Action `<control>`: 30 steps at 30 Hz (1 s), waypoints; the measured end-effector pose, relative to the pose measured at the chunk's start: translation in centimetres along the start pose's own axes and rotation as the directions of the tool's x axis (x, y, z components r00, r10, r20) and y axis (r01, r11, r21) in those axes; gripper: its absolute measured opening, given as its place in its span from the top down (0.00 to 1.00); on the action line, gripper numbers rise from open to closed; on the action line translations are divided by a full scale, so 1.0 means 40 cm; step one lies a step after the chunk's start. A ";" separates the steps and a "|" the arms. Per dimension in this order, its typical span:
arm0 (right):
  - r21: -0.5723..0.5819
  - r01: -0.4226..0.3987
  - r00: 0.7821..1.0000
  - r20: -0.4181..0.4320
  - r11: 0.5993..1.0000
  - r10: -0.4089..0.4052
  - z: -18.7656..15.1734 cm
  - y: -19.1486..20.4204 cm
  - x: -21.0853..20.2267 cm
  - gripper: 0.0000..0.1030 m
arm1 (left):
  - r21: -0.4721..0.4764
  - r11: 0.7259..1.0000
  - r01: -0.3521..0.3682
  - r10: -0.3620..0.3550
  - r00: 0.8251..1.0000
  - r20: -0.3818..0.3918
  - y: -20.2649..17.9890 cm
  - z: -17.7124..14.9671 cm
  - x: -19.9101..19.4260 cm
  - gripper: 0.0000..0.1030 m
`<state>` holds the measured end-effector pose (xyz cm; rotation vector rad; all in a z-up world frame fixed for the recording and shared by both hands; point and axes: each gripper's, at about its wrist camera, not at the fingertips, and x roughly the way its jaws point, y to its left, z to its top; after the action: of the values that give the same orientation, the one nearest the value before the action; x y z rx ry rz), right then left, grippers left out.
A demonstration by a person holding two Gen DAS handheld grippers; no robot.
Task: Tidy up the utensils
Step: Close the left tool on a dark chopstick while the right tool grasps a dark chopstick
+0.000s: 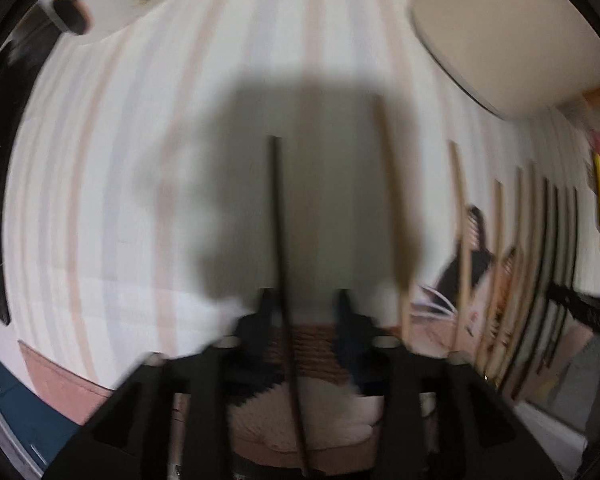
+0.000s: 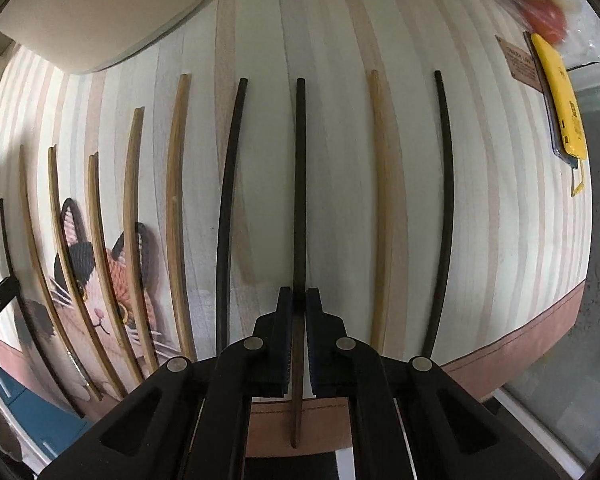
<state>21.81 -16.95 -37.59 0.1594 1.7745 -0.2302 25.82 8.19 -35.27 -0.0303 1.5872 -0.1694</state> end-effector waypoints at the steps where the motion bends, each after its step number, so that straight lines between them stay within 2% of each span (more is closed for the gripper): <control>1: 0.000 -0.002 1.000 -0.012 1.000 0.002 0.013 -0.003 0.002 0.93 | 0.017 1.000 -0.007 0.008 1.000 -0.010 -0.014 -0.011 0.006 0.51; 3: 0.003 -0.009 0.999 -0.038 1.000 0.009 0.017 -0.005 0.001 0.93 | 0.058 0.996 -0.065 0.065 0.998 0.005 -0.047 -0.043 0.015 0.51; 6: 0.008 -0.022 0.998 -0.066 1.000 0.022 0.054 -0.030 0.002 0.93 | 0.034 0.995 -0.094 0.093 0.995 0.030 -0.079 -0.069 0.027 0.55; 8: 0.004 -0.024 0.997 -0.074 1.000 0.025 0.081 -0.038 0.006 0.93 | 0.016 0.994 -0.108 0.107 0.993 0.053 -0.100 -0.077 0.031 0.81; 11: -0.010 -0.022 0.997 -0.081 1.000 0.021 0.106 -0.039 0.007 0.93 | -0.009 0.994 -0.104 0.105 0.992 0.064 -0.069 -0.095 0.013 0.96; 14: -0.014 -0.026 0.996 -0.081 1.000 0.024 0.143 -0.028 0.036 0.92 | -0.020 0.994 -0.112 0.113 0.991 0.076 -0.042 -0.095 0.003 0.97; 15: -0.019 -0.041 0.990 -0.138 0.999 0.038 0.149 -0.027 0.036 0.92 | -0.023 0.993 -0.119 0.121 0.989 0.080 -0.022 -0.091 -0.011 0.97; 17: -0.014 -0.042 0.992 -0.123 0.999 0.040 0.149 -0.030 0.026 0.92 | -0.040 0.989 -0.140 0.143 0.986 0.089 -0.035 -0.060 -0.005 0.97; 18: -0.017 -0.044 0.993 -0.106 0.999 0.042 0.138 -0.031 0.018 0.93 | -0.052 0.987 -0.154 0.159 0.983 0.092 -0.039 -0.042 -0.017 0.97; 23: -0.023 -0.092 0.995 -0.027 0.996 0.091 0.102 -0.023 -0.010 0.94 | -0.127 0.974 -0.188 0.205 0.969 0.138 -0.019 -0.106 -0.065 0.97; 27: -0.025 -0.146 0.987 0.057 0.989 0.147 0.086 -0.031 -0.070 0.94 | -0.171 0.960 -0.223 0.255 0.946 0.199 -0.017 -0.146 -0.136 0.97; 30: -0.045 -0.140 0.980 0.136 0.989 0.145 0.077 -0.038 -0.124 0.94 | -0.190 0.952 -0.241 0.285 0.925 0.253 -0.028 -0.170 -0.183 0.97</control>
<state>25.44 -19.07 -33.28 0.2390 1.6202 -0.1041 19.14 8.59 -27.75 0.0377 1.3048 0.1651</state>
